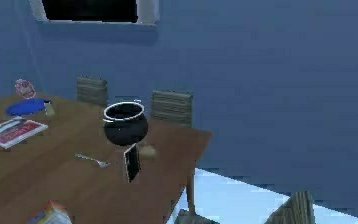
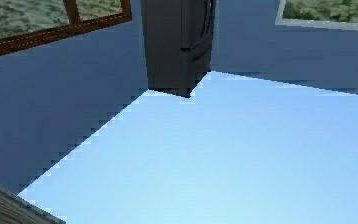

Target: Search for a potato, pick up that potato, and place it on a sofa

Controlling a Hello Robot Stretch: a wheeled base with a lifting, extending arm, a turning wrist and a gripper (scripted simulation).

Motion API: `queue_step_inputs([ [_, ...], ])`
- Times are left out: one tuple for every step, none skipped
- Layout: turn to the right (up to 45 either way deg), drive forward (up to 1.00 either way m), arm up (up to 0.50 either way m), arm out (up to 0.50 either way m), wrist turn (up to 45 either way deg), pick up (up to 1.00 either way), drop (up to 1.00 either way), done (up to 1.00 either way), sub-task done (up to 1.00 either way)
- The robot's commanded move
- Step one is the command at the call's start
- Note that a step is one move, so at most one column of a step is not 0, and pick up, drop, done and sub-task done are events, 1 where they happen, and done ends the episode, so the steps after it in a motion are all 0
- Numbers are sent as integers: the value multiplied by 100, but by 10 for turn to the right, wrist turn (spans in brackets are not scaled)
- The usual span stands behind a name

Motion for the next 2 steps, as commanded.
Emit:
queue_step_inputs([
  [-450,0,0,0,0,0,0,0,0],
  [-450,0,0,0,0,0,0,0,0],
])
